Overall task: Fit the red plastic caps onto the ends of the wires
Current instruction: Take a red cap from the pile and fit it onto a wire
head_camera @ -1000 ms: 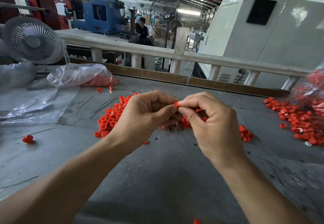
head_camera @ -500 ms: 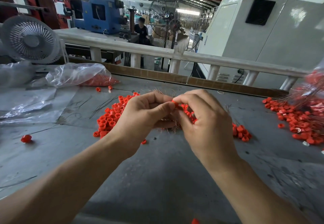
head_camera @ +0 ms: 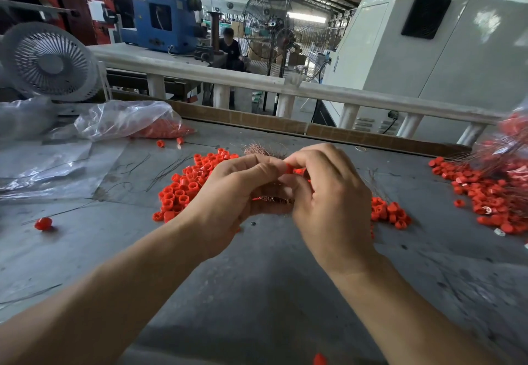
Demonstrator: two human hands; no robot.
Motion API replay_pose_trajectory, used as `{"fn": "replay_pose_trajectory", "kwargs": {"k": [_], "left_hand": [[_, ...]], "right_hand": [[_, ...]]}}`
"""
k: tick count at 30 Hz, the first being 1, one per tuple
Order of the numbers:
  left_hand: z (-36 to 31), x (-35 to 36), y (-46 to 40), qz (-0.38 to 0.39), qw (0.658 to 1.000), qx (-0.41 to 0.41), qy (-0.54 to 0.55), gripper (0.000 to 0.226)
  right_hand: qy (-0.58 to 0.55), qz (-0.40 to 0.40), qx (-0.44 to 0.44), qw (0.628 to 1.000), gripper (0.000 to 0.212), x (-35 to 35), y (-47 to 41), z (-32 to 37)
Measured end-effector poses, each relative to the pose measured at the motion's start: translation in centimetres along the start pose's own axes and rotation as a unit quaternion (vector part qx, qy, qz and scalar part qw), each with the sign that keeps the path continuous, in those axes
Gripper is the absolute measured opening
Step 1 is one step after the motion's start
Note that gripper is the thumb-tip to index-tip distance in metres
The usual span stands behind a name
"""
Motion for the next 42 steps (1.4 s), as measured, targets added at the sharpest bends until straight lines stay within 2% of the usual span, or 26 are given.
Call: {"fn": "replay_pose_trajectory", "kwargs": {"k": [10,14,18,22,25,29,36,42], "left_hand": [[-0.3,-0.3,0.2,-0.041,0.999,0.002,-0.02,0.036],[-0.3,-0.5,0.1,-0.042,0.998,0.012,-0.05,0.028],[-0.2,-0.8,0.0,-0.046,0.996,0.024,-0.074,0.034],[0.1,-0.9,-0.2,-0.045,0.995,0.016,-0.083,0.024],[0.2,-1.0,-0.2,-0.045,0.996,0.003,-0.083,0.025],[0.2,-1.0,-0.2,-0.05,0.994,-0.002,-0.096,0.019],[0.5,-1.4,-0.3,-0.068,0.995,-0.023,-0.07,0.035],[0.3,-2.2,-0.5,-0.103,0.991,0.004,-0.09,0.03]], "right_hand": [[-0.029,-0.006,0.007,1.0,0.006,-0.2,-0.1,-0.7],[-0.053,0.014,0.022,0.998,0.002,0.3,-0.1,-1.3],[-0.091,0.038,0.049,0.994,0.007,0.8,0.3,-1.7],[-0.098,0.058,0.05,0.992,0.013,1.2,0.8,-1.6],[-0.113,0.072,0.052,0.99,0.018,1.6,1.0,-1.6],[-0.123,0.074,0.058,0.988,0.013,1.8,1.1,-1.9],[-0.13,0.095,0.073,0.984,0.012,2.2,1.2,-1.9],[-0.163,0.121,0.086,0.975,0.016,3.1,1.8,-1.7]]}}
Point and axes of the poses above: each hand's wrist, its own y-axis away from the middle knuckle, its own x-axis out of the palm, z = x × y, the point moved 9 cm from there along -y, towards the middle knuckle, and after that the axes turned 13 degrees about -x, right-handed, at the moved point
